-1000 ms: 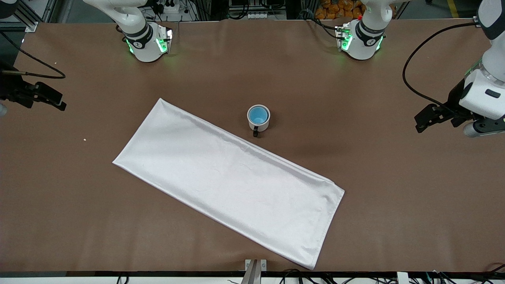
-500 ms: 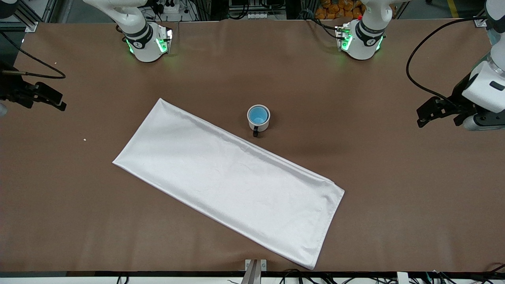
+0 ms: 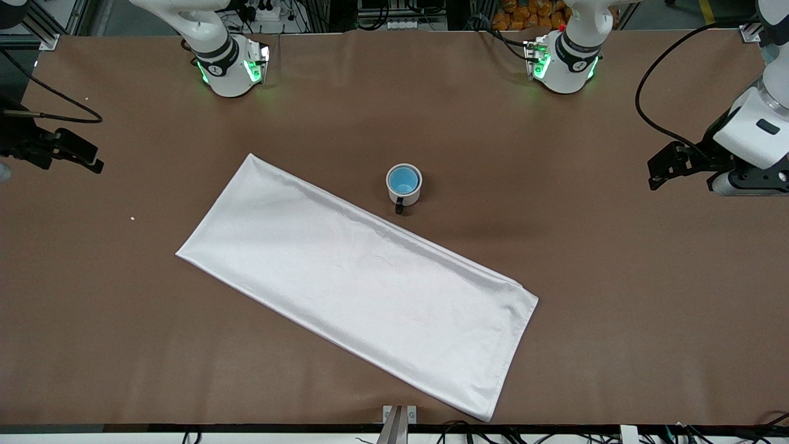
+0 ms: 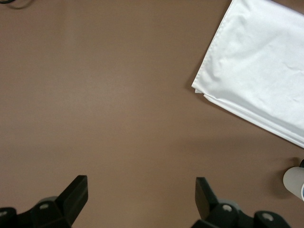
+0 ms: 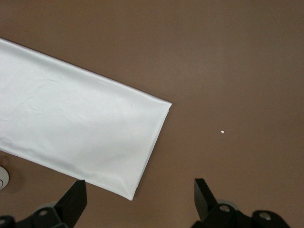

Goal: Place blue cup into white mug on table

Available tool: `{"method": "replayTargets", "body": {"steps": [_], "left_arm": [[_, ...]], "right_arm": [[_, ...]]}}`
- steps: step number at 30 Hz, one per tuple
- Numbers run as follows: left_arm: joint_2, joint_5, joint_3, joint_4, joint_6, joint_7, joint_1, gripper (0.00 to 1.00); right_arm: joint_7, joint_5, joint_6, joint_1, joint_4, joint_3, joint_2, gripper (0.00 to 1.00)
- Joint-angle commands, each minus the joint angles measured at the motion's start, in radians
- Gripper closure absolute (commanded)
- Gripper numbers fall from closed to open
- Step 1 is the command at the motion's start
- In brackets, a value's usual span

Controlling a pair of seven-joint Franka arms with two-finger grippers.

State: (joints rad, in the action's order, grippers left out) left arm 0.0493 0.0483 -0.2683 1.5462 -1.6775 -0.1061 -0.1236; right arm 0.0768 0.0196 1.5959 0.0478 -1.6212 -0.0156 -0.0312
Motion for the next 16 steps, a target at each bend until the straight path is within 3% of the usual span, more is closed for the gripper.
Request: {"method": "replayTargets", "body": {"steps": [1,16], "left_arm": [[-0.016,-0.021,0.001,0.002,0.031,0.028,-0.004,0.00],[-0.019,-0.028,0.000,0.002,0.039,0.028,-0.005,0.00]], "right_arm": [[0.003,-0.012,0.003,0.004,-0.009,-0.006,-0.013,0.00],[0.003,-0.013,0.003,0.006,-0.009,-0.006,-0.013,0.00]]}}
